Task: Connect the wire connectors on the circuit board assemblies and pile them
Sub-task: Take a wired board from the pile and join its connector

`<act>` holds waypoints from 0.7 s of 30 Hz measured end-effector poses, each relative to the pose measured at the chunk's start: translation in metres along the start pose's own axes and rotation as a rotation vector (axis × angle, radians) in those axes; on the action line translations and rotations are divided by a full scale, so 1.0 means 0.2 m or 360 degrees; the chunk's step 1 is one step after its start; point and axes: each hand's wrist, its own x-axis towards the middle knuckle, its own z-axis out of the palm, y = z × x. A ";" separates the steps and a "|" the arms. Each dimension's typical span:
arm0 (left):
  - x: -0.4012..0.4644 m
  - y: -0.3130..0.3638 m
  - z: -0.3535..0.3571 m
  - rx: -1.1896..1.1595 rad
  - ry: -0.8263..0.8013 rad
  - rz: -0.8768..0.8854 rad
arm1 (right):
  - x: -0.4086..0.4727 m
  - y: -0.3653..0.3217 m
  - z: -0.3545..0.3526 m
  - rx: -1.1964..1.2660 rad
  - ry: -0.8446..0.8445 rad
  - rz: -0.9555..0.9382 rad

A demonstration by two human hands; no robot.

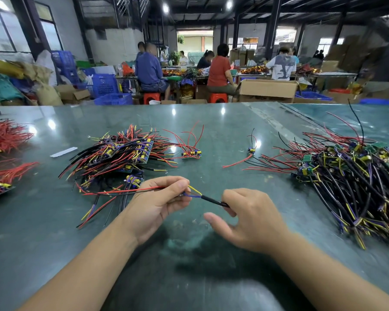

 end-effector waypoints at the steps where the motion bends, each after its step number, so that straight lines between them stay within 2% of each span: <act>1: 0.00 0.00 0.00 0.0039 0.0008 -0.0040 | 0.00 -0.01 0.00 -0.0036 -0.0046 0.0040; 6: 0.00 0.01 0.00 0.0119 0.0035 -0.0082 | 0.02 -0.02 0.03 -0.0246 0.0050 0.0192; 10: -0.02 0.02 0.01 0.0113 -0.0036 -0.0002 | 0.04 0.03 0.00 -0.0029 0.0128 0.0190; 15: 0.00 0.00 -0.02 0.0158 0.0005 0.0001 | 0.00 0.03 -0.01 -0.0006 -0.0140 0.0131; 21: 0.02 0.00 -0.02 0.0094 -0.0057 -0.0007 | 0.02 0.07 -0.01 0.0074 -0.0247 0.0221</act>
